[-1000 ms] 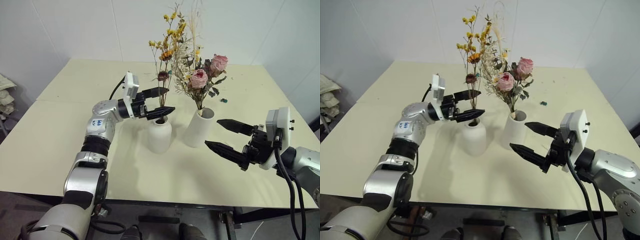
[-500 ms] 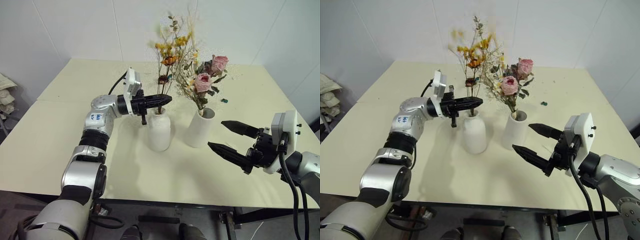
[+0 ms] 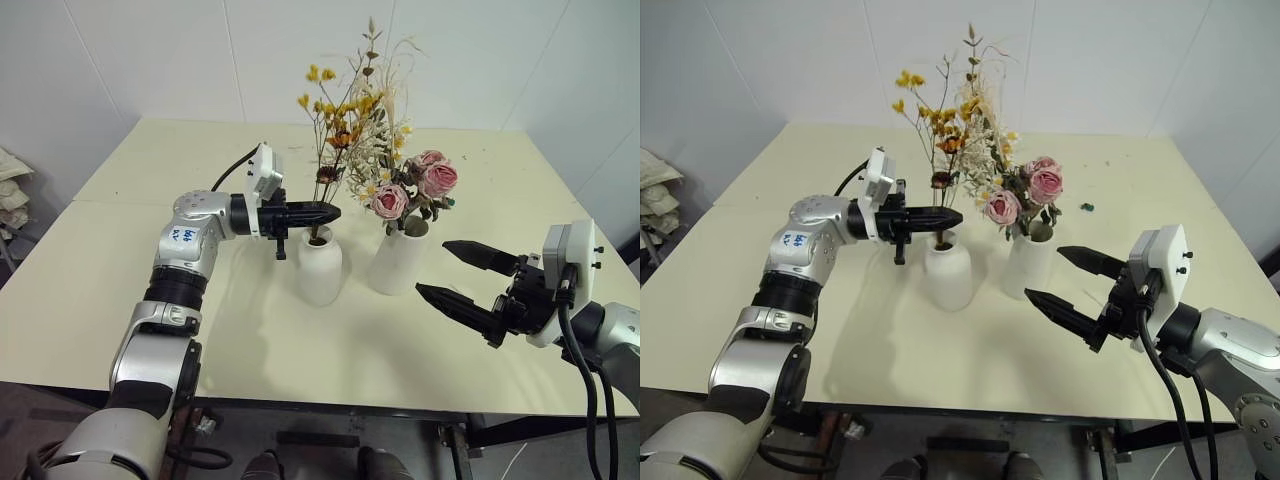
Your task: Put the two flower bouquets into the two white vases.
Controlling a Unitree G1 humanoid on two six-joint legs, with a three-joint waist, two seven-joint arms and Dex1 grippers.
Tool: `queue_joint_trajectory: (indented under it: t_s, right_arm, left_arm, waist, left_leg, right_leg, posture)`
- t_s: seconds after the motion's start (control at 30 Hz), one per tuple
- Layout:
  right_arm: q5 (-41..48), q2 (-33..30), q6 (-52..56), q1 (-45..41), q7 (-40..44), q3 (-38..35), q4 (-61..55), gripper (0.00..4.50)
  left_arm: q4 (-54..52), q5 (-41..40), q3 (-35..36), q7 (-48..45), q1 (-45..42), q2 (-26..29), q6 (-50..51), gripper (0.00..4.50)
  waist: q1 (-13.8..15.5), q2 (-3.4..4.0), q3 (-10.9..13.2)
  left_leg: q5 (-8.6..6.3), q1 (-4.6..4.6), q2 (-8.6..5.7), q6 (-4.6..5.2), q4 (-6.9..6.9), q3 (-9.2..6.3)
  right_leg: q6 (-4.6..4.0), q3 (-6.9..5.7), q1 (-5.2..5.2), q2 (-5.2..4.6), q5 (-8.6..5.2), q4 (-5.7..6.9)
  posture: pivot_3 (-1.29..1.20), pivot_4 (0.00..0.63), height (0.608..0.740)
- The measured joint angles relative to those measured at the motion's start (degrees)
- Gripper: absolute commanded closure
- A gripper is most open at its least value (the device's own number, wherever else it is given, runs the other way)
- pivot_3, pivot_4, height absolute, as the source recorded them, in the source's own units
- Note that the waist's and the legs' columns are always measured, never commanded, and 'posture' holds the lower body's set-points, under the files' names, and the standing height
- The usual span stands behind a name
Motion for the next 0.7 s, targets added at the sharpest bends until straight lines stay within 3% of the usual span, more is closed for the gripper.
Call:
queue_joint_trajectory:
  t_s: [0.6, 0.7]
  right_arm:
    - [-0.5, 0.0, 0.0, -1.7, 0.0, 1.4, 1.2, 0.00]
    - [-0.6, 0.0, 0.0, -1.7, 0.0, 1.4, 1.2, 0.00]
  left_arm:
    - [-1.9, -0.1, -0.4, 2.0, 2.6, -0.1, 2.1, 4.49]
    - [-3.1, -1.2, -1.0, -0.9, 3.3, 0.2, 4.5, 3.77]
  waist:
    - [0.0, 0.00, 0.0]
    - [0.0, 0.00, 0.0]
  left_leg:
    - [0.00, 0.01, 0.00, -0.01, 0.01, 0.00]
    - [0.00, 0.00, 0.00, 0.00, 0.01, 0.00]
  right_leg:
    - [0.00, 0.00, 0.00, 0.00, 0.00, 0.02]
    - [-0.01, 0.00, 0.00, 0.00, 0.00, 0.02]
  posture:
    - [0.00, 0.150, 0.740]
    - [0.00, 0.150, 0.740]
